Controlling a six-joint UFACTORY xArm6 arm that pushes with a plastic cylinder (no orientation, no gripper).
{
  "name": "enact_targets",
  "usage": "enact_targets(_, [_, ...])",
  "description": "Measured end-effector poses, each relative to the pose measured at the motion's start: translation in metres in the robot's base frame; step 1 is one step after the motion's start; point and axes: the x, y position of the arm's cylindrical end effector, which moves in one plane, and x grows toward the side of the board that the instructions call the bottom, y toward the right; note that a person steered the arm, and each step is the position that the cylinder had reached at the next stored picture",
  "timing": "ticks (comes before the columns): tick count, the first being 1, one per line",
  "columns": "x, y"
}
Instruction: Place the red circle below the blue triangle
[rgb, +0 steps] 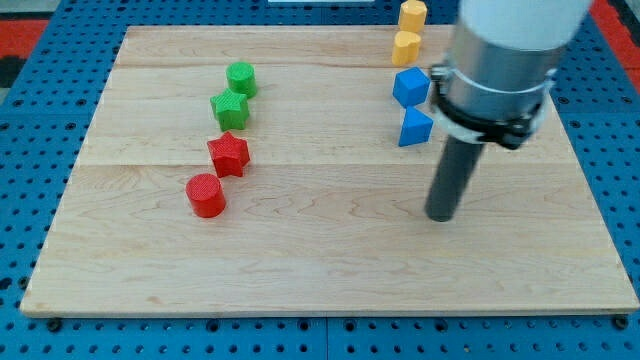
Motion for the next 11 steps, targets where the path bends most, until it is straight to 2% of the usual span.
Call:
enact_targets(2, [0.061, -0.065])
enact_targets(4, [0.057, -0.213])
enact_targets(5, [0.041, -0.273])
enact_targets(7, [-0.007, -0.264])
enact_targets(8, [-0.007, -0.213])
enact_targets(9, [-0.008, -0.197])
enact_targets(11, [-0.044, -0.228])
